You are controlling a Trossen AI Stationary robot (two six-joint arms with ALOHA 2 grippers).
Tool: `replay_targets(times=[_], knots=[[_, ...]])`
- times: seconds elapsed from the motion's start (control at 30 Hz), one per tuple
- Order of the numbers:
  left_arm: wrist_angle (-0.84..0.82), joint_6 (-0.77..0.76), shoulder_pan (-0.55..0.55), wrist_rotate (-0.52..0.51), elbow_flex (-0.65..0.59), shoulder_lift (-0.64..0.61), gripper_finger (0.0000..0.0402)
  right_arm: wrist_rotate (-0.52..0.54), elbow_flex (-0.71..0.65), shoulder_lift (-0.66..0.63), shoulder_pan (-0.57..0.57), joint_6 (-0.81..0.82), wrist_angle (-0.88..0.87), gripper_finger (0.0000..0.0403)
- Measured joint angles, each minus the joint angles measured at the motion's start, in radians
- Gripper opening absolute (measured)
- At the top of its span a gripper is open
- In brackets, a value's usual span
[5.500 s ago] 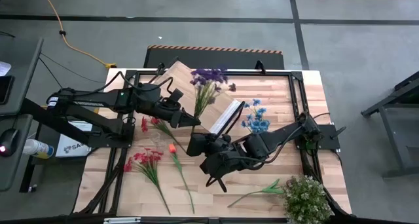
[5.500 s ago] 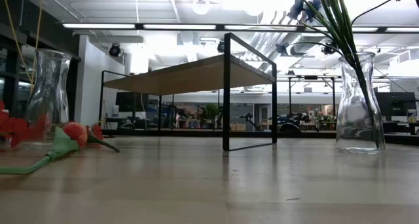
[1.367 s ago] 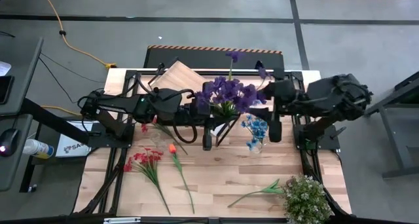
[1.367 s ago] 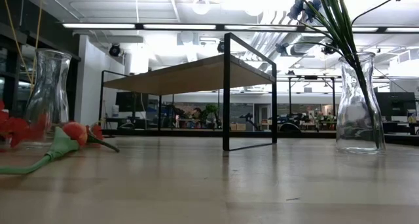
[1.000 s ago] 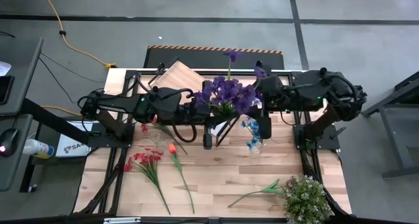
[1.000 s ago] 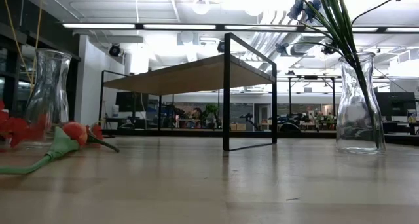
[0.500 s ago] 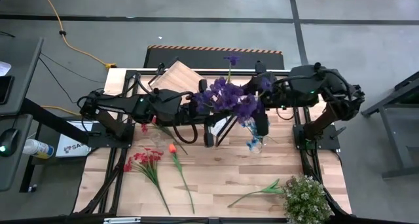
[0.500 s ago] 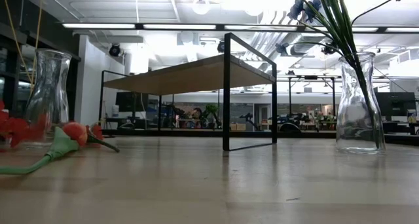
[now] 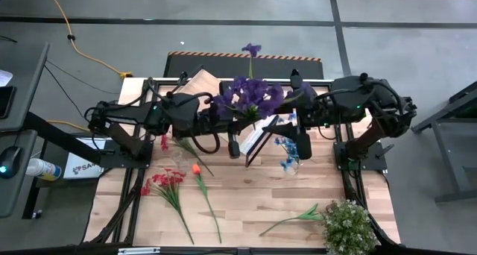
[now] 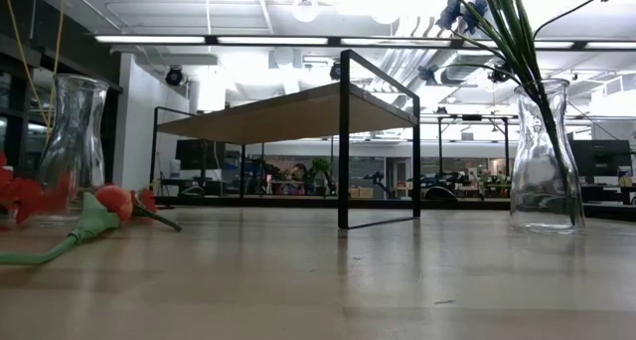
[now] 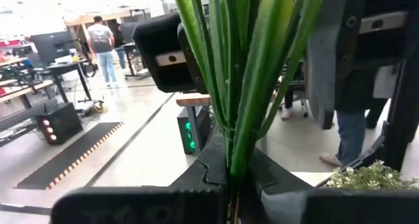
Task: Pick and place flowers into a vace then onto a shelf
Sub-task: Put the purple flower into the right transparent vase
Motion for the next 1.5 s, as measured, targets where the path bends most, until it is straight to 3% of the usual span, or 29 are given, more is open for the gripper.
replay_targets(times=[1.1, 1.27, 1.5], knots=[[0.008, -0.023, 0.004, 0.063, 0.000, 0.000, 0.0041, -0.086, -0.002, 0.023, -0.078, -0.080, 0.124, 0.0187], [0.008, -0.024, 0.004, 0.076, 0.000, 0.000, 0.0041, -0.086, -0.002, 0.028, -0.078, -0.128, 0.125, 0.0153], [0.008, -0.026, 0.004, 0.076, 0.000, 0.000, 0.0041, -0.093, -0.002, 0.028, -0.077, -0.184, 0.134, 0.0047]])
